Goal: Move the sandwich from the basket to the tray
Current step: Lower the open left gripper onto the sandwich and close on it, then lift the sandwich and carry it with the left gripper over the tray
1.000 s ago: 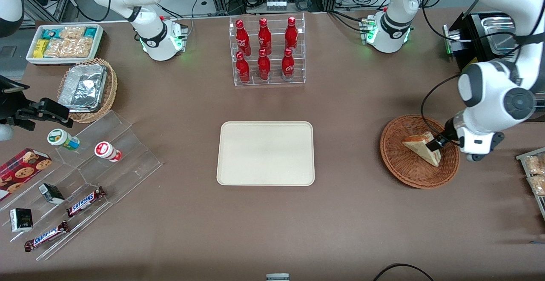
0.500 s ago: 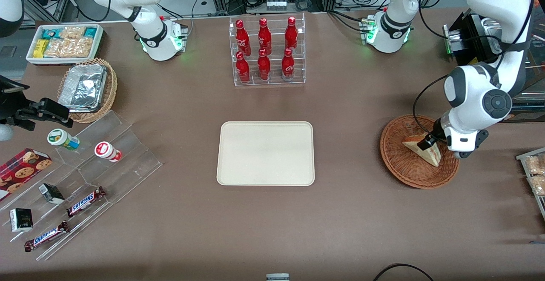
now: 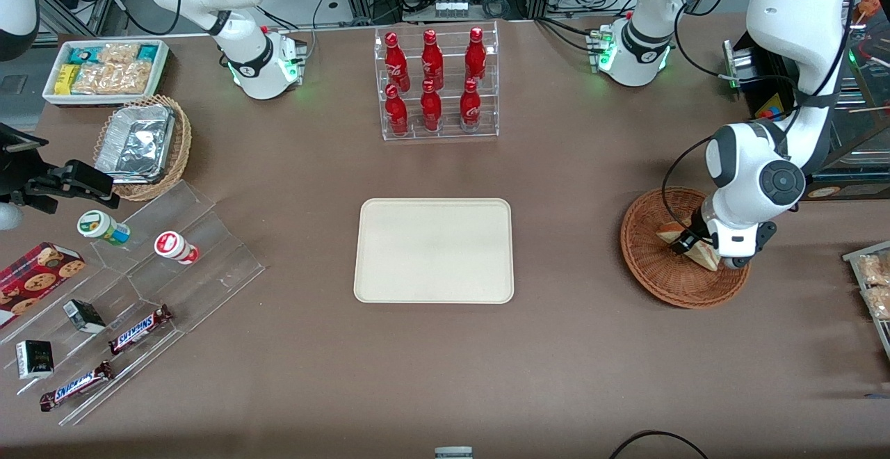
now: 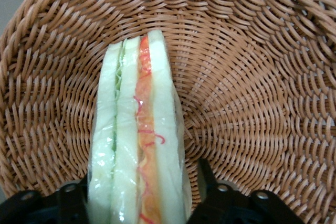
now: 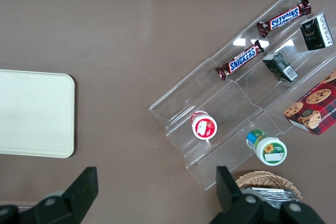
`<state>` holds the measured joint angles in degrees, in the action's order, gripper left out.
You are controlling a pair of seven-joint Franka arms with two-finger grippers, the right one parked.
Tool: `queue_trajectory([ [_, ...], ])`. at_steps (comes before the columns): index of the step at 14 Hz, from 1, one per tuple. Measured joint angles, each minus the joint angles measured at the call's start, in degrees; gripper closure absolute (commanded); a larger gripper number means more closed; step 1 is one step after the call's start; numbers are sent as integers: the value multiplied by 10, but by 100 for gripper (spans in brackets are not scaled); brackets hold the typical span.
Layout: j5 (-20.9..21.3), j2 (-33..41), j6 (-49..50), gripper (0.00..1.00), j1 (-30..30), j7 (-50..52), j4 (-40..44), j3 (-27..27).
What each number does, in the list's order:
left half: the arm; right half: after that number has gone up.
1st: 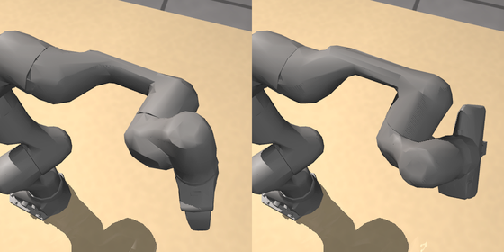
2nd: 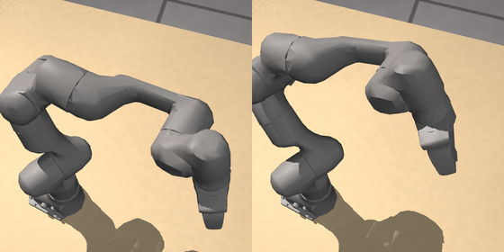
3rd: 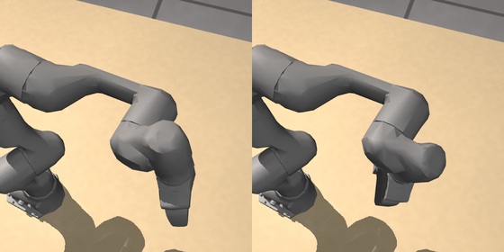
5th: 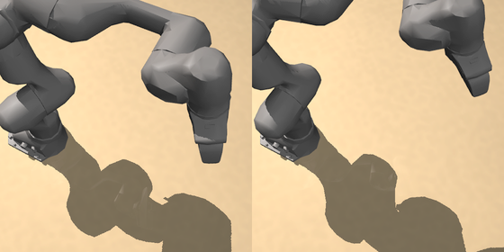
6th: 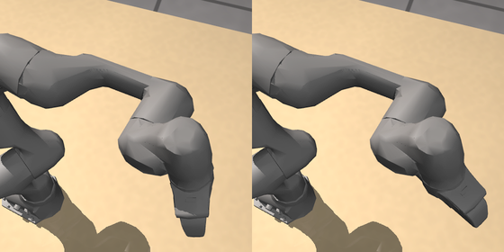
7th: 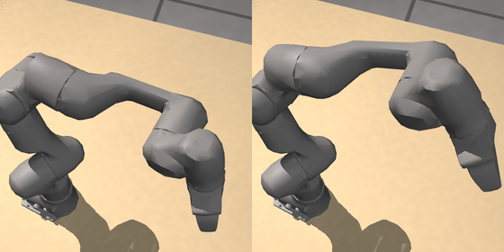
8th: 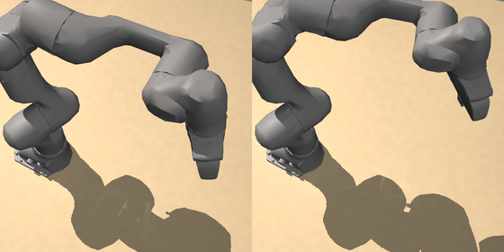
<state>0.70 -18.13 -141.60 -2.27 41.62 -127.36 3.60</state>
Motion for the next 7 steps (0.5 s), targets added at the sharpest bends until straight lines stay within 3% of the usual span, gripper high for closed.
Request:
queue_trajectory([
  [3,0,10,21,63,-1,0,7,0],
  [7,0,39,126,65,-35,-1,67,-4],
])
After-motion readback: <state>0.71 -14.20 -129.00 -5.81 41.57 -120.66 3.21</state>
